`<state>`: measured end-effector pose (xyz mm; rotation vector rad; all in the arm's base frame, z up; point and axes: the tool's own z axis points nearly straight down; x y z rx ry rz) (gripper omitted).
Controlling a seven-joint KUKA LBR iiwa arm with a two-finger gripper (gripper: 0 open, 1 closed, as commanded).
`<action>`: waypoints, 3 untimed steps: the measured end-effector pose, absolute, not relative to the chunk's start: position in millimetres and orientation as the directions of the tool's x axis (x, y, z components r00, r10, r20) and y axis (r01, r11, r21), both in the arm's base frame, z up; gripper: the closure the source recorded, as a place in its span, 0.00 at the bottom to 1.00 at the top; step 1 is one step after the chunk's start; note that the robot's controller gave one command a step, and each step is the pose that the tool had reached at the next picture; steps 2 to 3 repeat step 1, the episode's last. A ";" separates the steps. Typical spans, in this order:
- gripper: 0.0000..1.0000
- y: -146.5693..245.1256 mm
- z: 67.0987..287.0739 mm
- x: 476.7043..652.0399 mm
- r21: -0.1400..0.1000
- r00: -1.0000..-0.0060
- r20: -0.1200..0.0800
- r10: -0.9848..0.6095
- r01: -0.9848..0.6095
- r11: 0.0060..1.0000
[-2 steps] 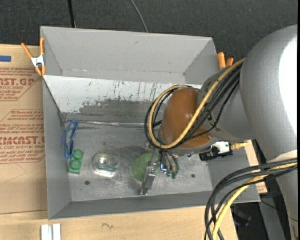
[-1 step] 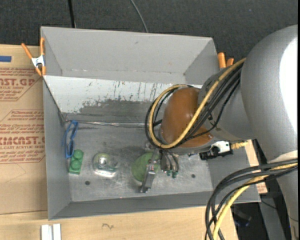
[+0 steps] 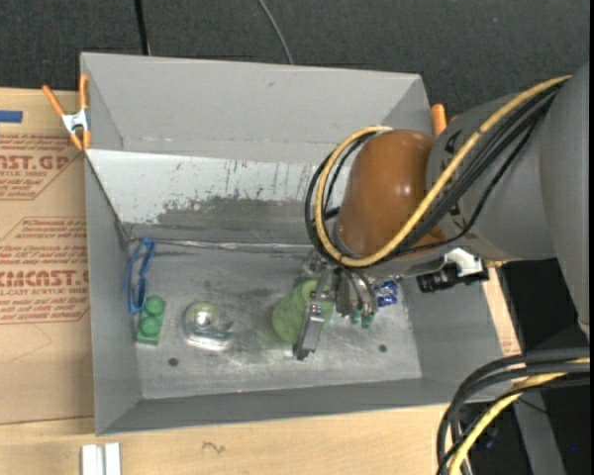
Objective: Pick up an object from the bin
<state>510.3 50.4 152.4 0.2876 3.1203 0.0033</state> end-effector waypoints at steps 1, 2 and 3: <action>1.00 50.6 192.3 511.4 0.002 -0.983 -0.005 0.182 0.182 0.983; 1.00 50.6 192.3 511.4 0.002 -0.983 -0.005 0.182 0.182 0.983; 1.00 50.6 192.3 511.4 0.002 -0.983 -0.005 0.182 0.182 0.983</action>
Offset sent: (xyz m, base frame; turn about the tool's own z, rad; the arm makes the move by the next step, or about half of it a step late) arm 0.0000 -0.0002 0.0378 0.0000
